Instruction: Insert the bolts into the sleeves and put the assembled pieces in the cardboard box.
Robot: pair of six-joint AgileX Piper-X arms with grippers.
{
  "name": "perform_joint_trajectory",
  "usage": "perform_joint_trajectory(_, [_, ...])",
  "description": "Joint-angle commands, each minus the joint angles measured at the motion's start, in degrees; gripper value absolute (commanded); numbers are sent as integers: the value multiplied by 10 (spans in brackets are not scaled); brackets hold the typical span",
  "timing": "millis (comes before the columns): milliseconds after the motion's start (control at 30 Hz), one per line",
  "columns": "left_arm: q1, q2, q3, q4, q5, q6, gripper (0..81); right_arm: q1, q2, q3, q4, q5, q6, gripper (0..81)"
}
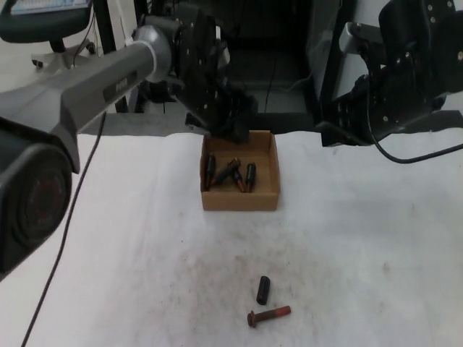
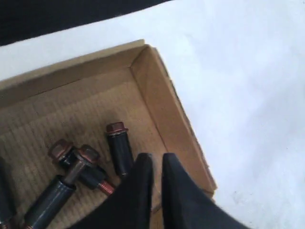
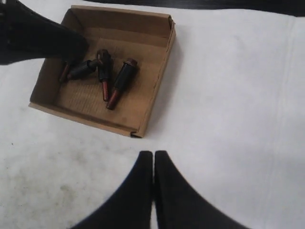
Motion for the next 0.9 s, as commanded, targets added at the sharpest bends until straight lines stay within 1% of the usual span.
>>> perform_joint_trajectory(0, [-1, -47, -10, 40, 11, 59, 0, -5, -7, -6, 22, -3, -18, 8])
perform_joint_trajectory(67, [-1, -75, -10, 103, 9, 109, 0, -6, -7, -6, 29, -3, -18, 8])
perform_joint_trajectory(100, [-1, -89, -10, 159, 1, 142, 0, -6, -7, -6, 33, -3, -18, 8])
perform_joint_trajectory(200, [-1, -126, -4, 293, -37, 224, 0, -6, -7, -6, 50, -7, -22, 8])
perform_joint_trajectory(233, [-1, -140, 4, 326, -42, 241, 1, -6, -7, -6, 59, -24, -30, 8])
perform_joint_trajectory(300, [-1, -176, 37, 354, -42, 265, 1, -5, -7, -6, 73, -84, -56, 8])
perform_joint_trajectory(367, [-1, -217, 89, 354, -42, 271, 1, 2, -7, -6, 91, -147, -96, 8])
perform_joint_trajectory(433, [-1, -266, 150, 341, -42, 268, 1, 11, -7, -6, 112, -179, -138, 8])
perform_joint_trajectory(533, [-1, -369, 272, 285, -44, 244, 1, 24, -7, -6, 153, -181, -205, 8])
perform_joint_trajectory(600, [-1, -443, 369, 216, -73, 218, 1, 33, -7, -6, 181, -181, -245, 8])
perform_joint_trajectory(633, [-1, -486, 408, 174, -99, 206, 1, 38, -7, -6, 194, -181, -265, 8])
perform_joint_trajectory(733, [-1, -605, 545, 26, -173, 174, 1, 56, -7, -6, 216, -181, -327, 8])
perform_joint_trajectory(767, [-1, -643, 586, -42, -183, 163, 1, 64, -7, -6, 217, -182, -349, 8])
perform_joint_trajectory(867, [-1, -730, 695, -257, -183, 164, 1, 89, -7, -6, 210, -181, -412, 8])
